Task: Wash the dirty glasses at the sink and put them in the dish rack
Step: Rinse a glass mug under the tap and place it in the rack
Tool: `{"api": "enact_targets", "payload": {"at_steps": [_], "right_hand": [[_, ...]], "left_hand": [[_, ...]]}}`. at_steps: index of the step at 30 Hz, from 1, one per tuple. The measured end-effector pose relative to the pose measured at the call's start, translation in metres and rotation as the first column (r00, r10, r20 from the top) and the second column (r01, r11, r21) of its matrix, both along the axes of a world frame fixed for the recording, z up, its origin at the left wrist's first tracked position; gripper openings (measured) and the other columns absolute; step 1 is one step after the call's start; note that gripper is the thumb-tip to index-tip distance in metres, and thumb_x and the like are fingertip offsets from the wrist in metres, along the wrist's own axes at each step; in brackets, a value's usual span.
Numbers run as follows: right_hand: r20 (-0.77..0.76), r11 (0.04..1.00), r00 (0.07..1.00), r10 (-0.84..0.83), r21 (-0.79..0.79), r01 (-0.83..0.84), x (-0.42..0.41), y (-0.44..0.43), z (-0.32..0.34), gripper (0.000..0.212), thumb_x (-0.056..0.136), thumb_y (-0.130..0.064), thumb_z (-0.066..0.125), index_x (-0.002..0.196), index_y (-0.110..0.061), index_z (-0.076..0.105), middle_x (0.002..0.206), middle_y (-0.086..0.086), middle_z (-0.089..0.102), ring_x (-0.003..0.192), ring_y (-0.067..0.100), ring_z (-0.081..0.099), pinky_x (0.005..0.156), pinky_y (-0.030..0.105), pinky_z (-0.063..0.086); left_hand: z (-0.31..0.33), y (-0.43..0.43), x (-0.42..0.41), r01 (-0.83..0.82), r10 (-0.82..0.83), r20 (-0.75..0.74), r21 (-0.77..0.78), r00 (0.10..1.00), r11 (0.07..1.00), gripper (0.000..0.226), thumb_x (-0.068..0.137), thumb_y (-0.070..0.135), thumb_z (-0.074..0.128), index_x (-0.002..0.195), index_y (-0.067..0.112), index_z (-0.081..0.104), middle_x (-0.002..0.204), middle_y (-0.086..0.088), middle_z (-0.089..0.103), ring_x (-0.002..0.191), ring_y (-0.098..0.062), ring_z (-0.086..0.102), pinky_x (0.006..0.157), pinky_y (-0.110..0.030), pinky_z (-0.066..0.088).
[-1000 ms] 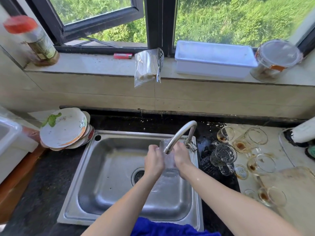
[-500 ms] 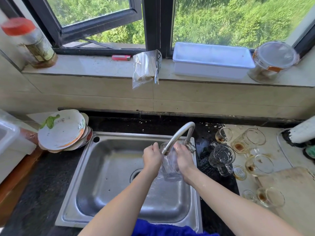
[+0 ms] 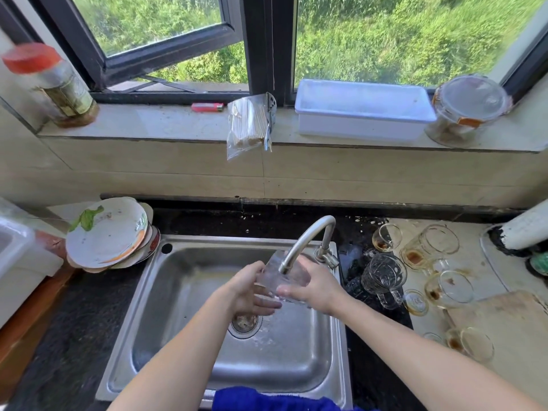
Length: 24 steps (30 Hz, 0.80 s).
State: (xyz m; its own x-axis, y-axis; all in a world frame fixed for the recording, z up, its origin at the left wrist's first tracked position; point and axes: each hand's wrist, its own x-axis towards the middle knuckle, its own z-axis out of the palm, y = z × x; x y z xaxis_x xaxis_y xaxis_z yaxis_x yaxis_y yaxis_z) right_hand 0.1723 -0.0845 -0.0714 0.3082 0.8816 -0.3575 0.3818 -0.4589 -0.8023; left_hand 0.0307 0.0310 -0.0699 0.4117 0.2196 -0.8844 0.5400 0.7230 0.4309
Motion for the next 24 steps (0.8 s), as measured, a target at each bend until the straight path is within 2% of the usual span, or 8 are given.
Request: {"api": "enact_targets", "payload": {"at_steps": [3,5,7,10,14,18,21,24], "right_hand": [[0.094,0.996,0.994,0.059,0.059,-0.065,-0.001,-0.001,-0.002,0.074,0.059,-0.07,0.073,0.127,-0.046,0.054,0.122,-0.015,0.063,0.11,0.006,0.061,0.097,0.034,0.049],[0.045,0.995,0.999,0.016,0.102,-0.02,-0.002,-0.003,-0.004,0.061,0.069,-0.076,0.064,0.12,-0.041,0.062,0.12,-0.017,0.064,0.109,0.004,0.061,0.095,0.034,0.05],[-0.053,0.982,0.989,-0.138,0.123,0.144,-0.005,-0.005,-0.011,0.06,0.082,-0.075,0.049,0.116,-0.03,0.068,0.116,-0.013,0.067,0.109,0.005,0.061,0.095,0.037,0.049],[-0.019,0.916,0.917,-0.399,0.035,0.4,-0.02,-0.002,-0.019,0.054,0.101,-0.046,0.035,0.111,-0.003,0.066,0.116,0.011,0.067,0.113,0.026,0.058,0.096,0.043,0.044],[-0.033,0.919,0.92,-0.391,0.041,0.392,-0.032,0.007,-0.02,0.045,0.099,-0.047,0.035,0.121,-0.023,0.065,0.134,-0.001,0.054,0.132,0.018,0.041,0.111,0.043,0.031],[-0.444,0.671,0.526,-0.725,-0.285,0.684,-0.012,0.021,-0.025,0.038,0.095,-0.041,0.049,0.119,-0.015,0.061,0.122,0.001,0.06,0.115,0.025,0.054,0.101,0.04,0.042],[-0.499,0.659,0.456,-0.737,-0.379,0.65,-0.029,0.027,-0.039,0.055,0.076,-0.055,0.058,0.12,-0.022,0.06,0.12,0.006,0.066,0.1,0.027,0.065,0.082,0.045,0.056],[-0.554,0.665,0.401,-0.729,-0.437,0.606,-0.036,0.025,-0.024,0.027,0.086,-0.036,0.06,0.1,-0.015,0.071,0.103,0.008,0.072,0.077,0.026,0.066,0.059,0.033,0.056]], "left_hand": [[0.0,-0.004,-0.006,0.128,-0.118,0.097,-0.104,0.988,0.986,0.031,0.095,0.03,0.046,0.099,0.006,0.066,0.089,-0.015,0.069,0.073,-0.023,0.07,0.054,-0.023,0.053],[-0.005,-0.009,-0.004,-0.003,0.013,0.136,-0.068,0.991,0.998,0.016,0.093,0.012,0.053,0.097,0.004,0.067,0.08,-0.012,0.07,0.062,-0.018,0.067,0.048,-0.019,0.052],[-0.012,-0.014,0.002,-0.124,0.112,0.138,0.081,0.984,0.989,0.014,0.091,-0.002,0.054,0.1,-0.001,0.065,0.081,-0.012,0.066,0.058,-0.019,0.062,0.046,-0.022,0.052],[-0.013,-0.029,0.013,-0.159,0.121,0.125,0.362,0.985,0.919,0.013,0.089,-0.01,0.053,0.087,0.0,0.06,0.075,-0.014,0.054,0.049,-0.015,0.053,0.044,-0.029,0.054],[-0.011,-0.038,0.013,-0.179,0.124,0.136,0.554,0.983,0.813,0.019,0.091,-0.009,0.048,0.082,0.005,0.058,0.059,-0.011,0.052,0.04,-0.013,0.053,0.046,-0.033,0.057],[-0.014,-0.047,0.011,-0.09,0.017,0.111,0.701,0.994,0.707,0.014,0.095,0.001,0.049,0.092,0.01,0.058,0.067,-0.011,0.059,0.054,-0.02,0.06,0.057,-0.038,0.058],[-0.021,-0.043,0.009,-0.036,0.001,0.041,0.863,0.999,0.504,0.019,0.094,0.002,0.05,0.095,0.019,0.058,0.098,-0.005,0.052,0.068,-0.021,0.063,0.057,-0.036,0.059],[-0.021,-0.039,0.002,0.039,-0.074,-0.014,0.935,0.997,0.352,0.036,0.09,0.007,0.058,0.119,0.026,0.051,0.095,0.003,0.052,0.083,-0.021,0.06,0.071,-0.041,0.057]]}}
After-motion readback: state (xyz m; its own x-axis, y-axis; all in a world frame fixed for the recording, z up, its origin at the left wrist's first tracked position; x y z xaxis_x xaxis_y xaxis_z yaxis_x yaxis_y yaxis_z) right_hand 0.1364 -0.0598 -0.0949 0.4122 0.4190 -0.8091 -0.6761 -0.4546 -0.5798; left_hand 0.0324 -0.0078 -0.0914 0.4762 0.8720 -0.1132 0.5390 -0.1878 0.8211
